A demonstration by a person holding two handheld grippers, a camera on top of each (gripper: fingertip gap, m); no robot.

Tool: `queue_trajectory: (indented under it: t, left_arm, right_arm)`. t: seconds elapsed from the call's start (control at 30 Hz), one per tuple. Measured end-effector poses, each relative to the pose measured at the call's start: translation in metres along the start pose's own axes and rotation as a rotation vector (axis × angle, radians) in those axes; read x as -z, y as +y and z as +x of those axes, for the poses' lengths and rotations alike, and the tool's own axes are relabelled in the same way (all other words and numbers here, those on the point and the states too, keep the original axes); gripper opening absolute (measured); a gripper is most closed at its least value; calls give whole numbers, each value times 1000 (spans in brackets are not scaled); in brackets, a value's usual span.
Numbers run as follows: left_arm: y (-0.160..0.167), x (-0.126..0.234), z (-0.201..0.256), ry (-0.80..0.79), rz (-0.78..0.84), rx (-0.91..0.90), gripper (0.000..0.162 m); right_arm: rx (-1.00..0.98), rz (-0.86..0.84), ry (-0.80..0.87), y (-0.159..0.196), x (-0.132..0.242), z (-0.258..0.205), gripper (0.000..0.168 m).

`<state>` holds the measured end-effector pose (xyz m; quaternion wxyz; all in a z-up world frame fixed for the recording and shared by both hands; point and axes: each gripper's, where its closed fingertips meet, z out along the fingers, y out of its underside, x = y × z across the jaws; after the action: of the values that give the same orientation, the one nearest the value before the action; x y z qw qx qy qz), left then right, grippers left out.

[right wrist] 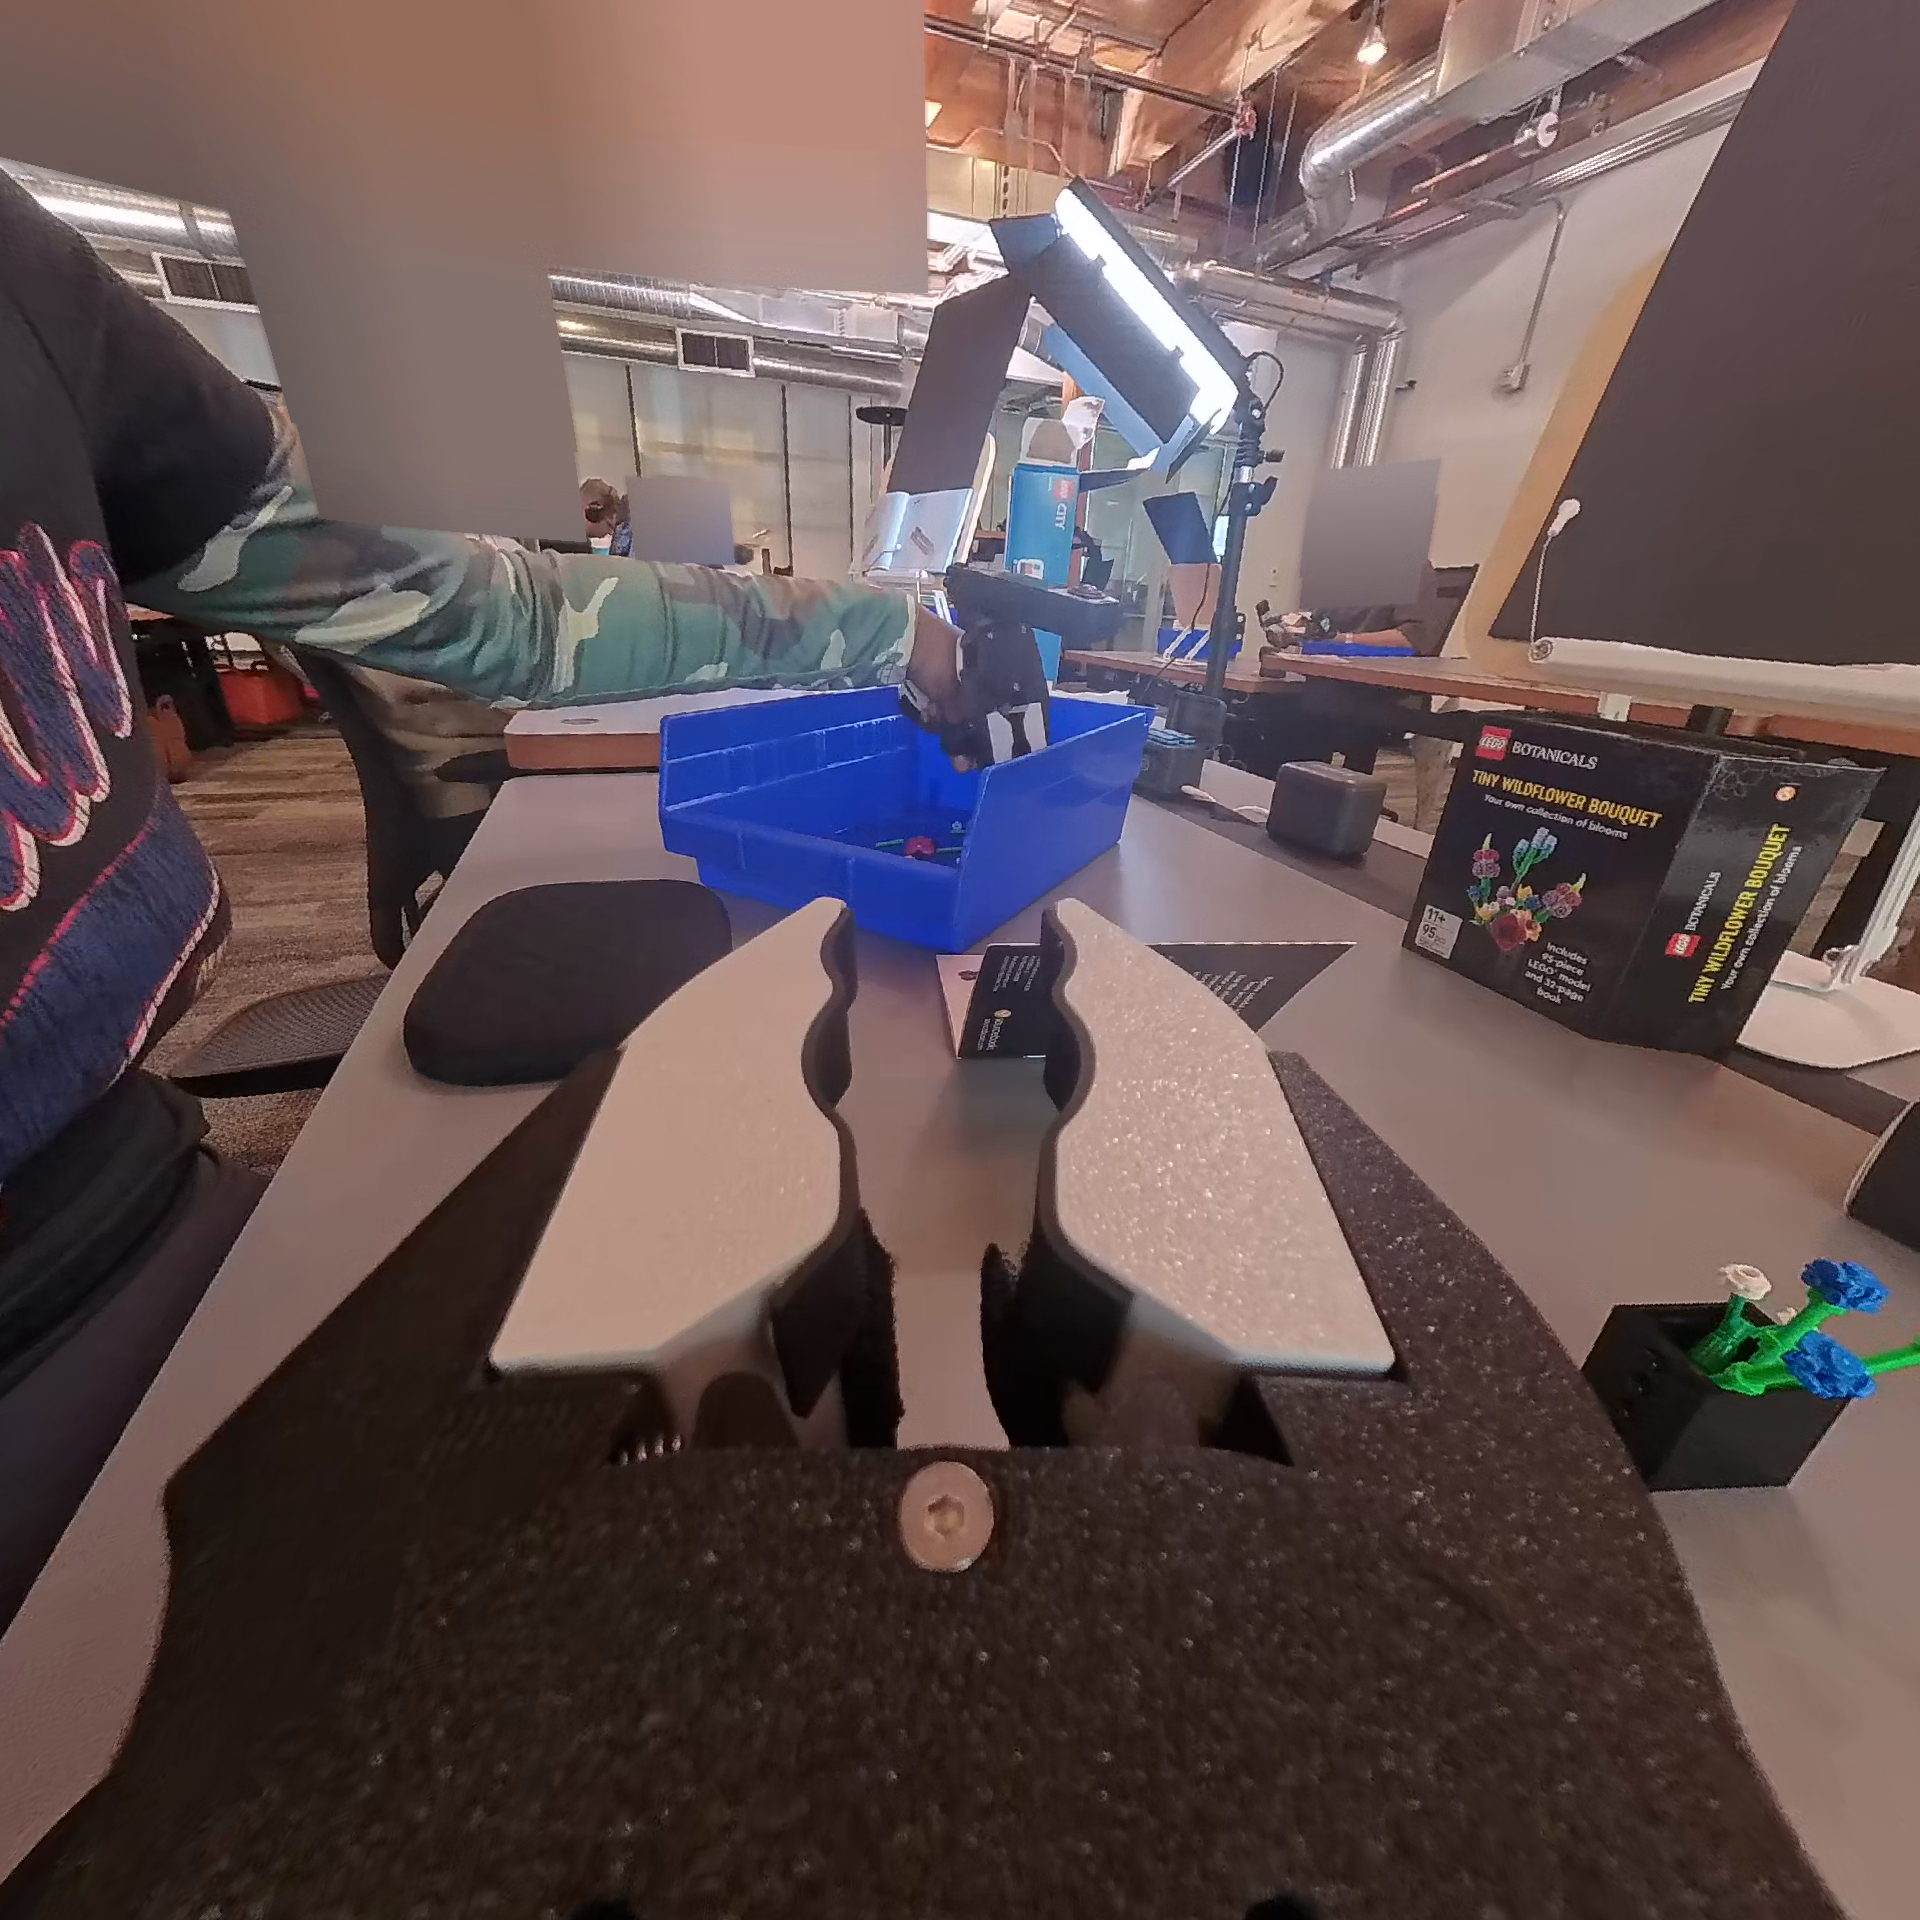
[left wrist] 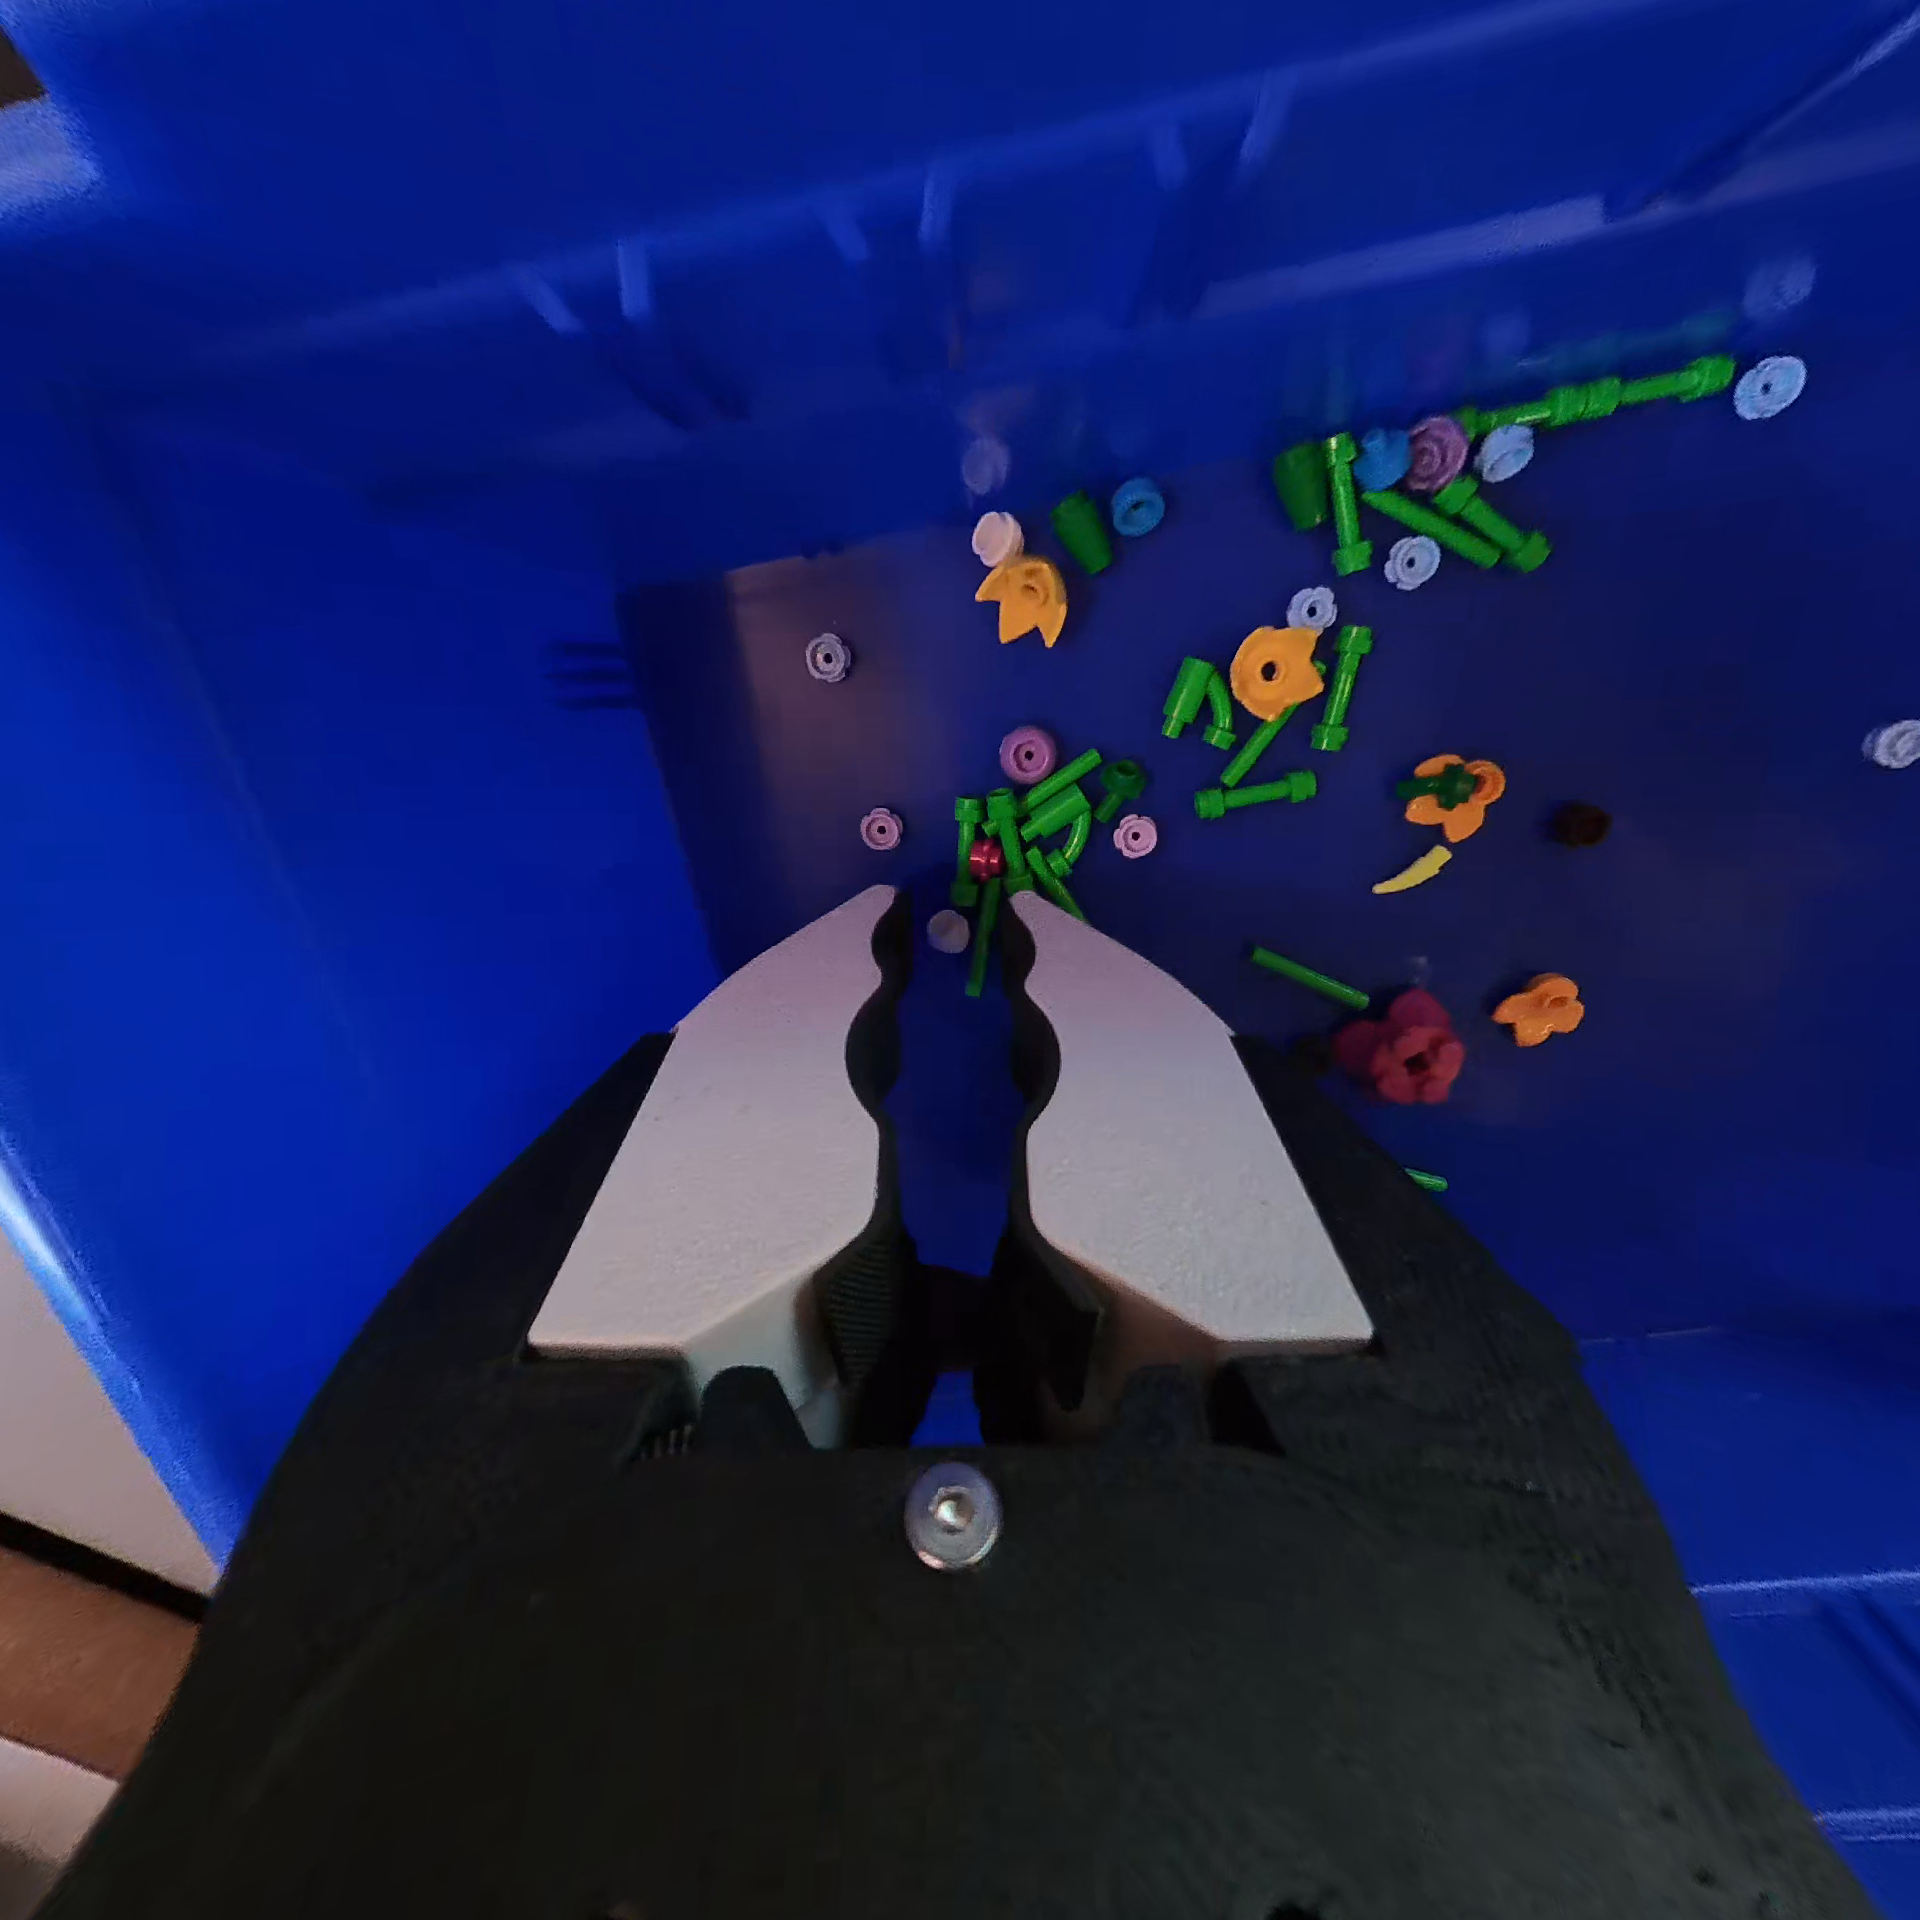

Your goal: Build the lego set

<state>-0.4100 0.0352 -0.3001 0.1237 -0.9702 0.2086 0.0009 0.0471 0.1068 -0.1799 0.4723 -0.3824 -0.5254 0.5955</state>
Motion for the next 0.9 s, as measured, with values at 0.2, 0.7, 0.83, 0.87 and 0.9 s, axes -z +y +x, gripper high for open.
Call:
queue_trajectory:
  t: [0.2, 0.7, 0.83, 0.87, 0.9]
  left_arm:
    - [-6, -2, 0, 30, 56, -26, 16]
    - [-5, -3, 5, 61, 80, -46, 4]
    - [-8, 3, 4, 58, 104, -31, 4]
    - [-11, 7, 4, 60, 129, -15, 4]
    - [-14, 12, 4, 57, 156, 4, 4]
  right_arm:
    - [-7, 1, 3, 0, 0, 1, 33]
    - [-14, -6, 5, 1, 0, 2, 33]
    - [-19, -6, 4, 1, 0, 3, 33]
    - [-20, -7, 4, 1, 0, 3, 33]
    - [-21, -7, 3, 1, 0, 3, 33]
